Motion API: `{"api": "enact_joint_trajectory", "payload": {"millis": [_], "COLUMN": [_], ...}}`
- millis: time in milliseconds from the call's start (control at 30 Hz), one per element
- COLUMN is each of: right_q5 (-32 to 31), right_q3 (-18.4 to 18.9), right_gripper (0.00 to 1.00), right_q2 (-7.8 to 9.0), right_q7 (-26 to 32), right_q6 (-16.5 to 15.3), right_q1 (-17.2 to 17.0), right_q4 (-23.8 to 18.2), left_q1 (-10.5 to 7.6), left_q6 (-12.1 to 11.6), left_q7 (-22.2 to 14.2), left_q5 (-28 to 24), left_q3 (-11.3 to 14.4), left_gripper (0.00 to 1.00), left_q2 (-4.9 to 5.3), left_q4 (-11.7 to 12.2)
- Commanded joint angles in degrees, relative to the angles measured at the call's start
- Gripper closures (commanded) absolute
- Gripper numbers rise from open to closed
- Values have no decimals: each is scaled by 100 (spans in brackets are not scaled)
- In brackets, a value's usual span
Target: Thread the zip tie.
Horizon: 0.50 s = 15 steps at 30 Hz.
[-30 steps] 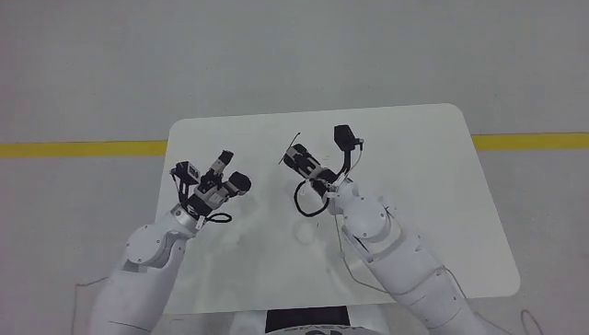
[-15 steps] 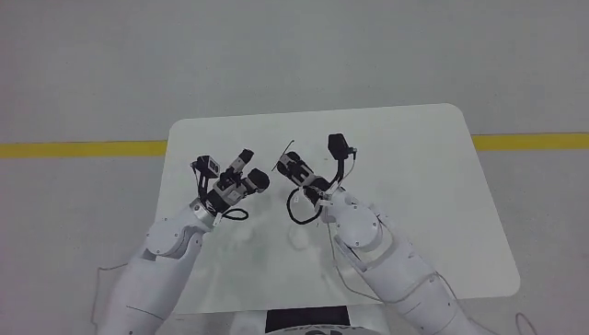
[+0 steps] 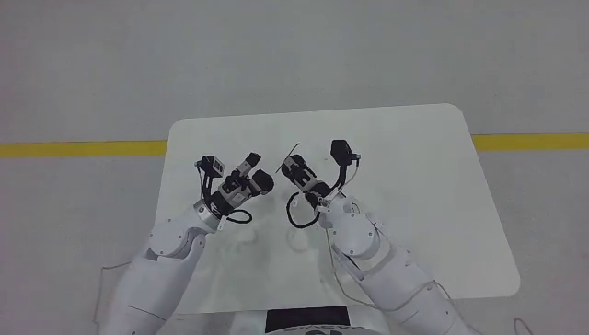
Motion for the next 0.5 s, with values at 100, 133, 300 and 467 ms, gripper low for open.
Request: {"api": "enact_joint_trajectory", "payload": {"millis": [100,133,300,467], "right_q5": [-38,-87,-216,-216], "right_q3": [5,-5,-27,-27], "right_gripper": [100,100,100,100], "right_q2": [0,-1,-8,-8], "right_q7": [-28,-38,-73,-73], "right_q6": [-40,-33,-22,-22], "right_q1": [-18,-31,-63,-63], "right_q4": [6,7,-24,-24], "left_q1": [-10,-8,-3,-7], "left_q6": [12,11,22,41], "left_q7": [166,175,156,193], "left_q5": [90,72,126,145], "left_q3": [48,59,78,92], "left_gripper": [0,0,0,0], "left_q2": [-5,-6,3,1], "left_q4": [-18,-20,-22,-27]}}
